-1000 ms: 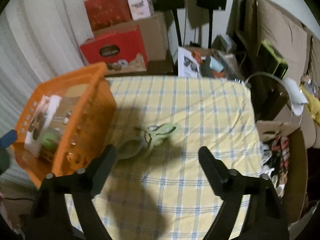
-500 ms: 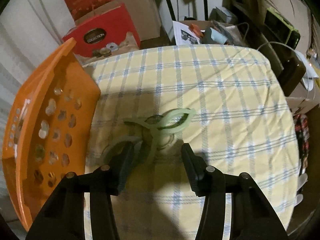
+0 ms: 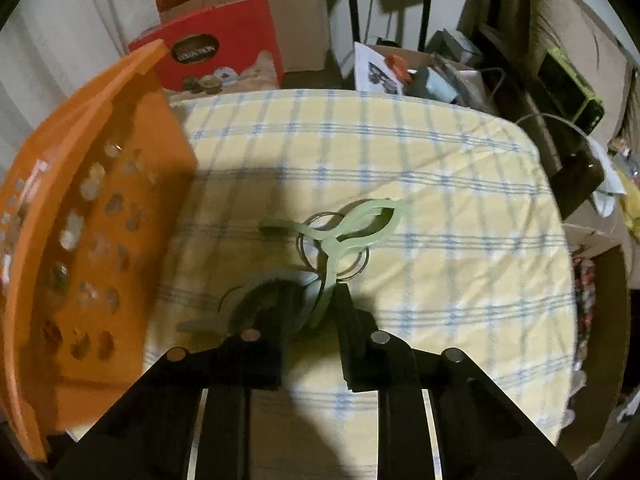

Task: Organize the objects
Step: 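Grasp the pale green clamp with the right gripper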

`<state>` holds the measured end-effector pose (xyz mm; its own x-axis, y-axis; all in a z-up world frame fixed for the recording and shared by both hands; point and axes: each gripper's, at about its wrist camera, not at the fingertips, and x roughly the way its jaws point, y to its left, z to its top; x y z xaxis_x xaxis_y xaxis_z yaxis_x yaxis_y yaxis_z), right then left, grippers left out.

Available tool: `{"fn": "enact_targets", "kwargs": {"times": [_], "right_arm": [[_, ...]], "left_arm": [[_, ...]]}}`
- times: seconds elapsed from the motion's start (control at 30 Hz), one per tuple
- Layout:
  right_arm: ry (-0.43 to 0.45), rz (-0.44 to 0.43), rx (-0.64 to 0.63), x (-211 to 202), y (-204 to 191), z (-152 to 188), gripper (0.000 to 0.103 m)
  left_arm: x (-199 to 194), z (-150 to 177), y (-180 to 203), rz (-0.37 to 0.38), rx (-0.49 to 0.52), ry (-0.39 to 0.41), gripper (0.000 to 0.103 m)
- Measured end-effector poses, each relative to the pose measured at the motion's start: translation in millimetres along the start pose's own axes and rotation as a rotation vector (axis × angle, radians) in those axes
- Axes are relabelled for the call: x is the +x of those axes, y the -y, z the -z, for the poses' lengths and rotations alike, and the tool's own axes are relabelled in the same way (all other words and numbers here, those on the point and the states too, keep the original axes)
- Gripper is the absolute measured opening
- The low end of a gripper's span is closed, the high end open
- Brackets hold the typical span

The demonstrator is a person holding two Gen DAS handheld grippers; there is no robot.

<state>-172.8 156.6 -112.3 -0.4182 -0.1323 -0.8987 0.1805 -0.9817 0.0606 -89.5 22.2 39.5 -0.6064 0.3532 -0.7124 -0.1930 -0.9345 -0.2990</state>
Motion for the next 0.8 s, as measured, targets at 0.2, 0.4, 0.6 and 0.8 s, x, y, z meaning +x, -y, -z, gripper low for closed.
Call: {"fn": "enact_targets", "kwargs": {"times": [0.2,0.4,0.6,0.8], "right_arm": [[-0.015,0.005,0.017,-12.4,35.6,18.6,0.018],[-0.026,0.006,0.037,-25.8,64.8,41.0,0.018],[-0.029,-0.029,0.064,-36.5,79.3,60.6,0.018],[0.020,-0.123,0.158,-58.8,96.9,72.4,0.050]], "left_arm": [[-2.2,12.0,24.2,0.030,0.047,-0.019,0.103],[-0.3,27.4,55.4,0.064,0.111,-0.050,0.103],[6.3,43.3,78.2,0.091,0.155,-0.080,0.103],[13.2,59.1,96.1,0.109,0.199,-0.105,0.103]]}}
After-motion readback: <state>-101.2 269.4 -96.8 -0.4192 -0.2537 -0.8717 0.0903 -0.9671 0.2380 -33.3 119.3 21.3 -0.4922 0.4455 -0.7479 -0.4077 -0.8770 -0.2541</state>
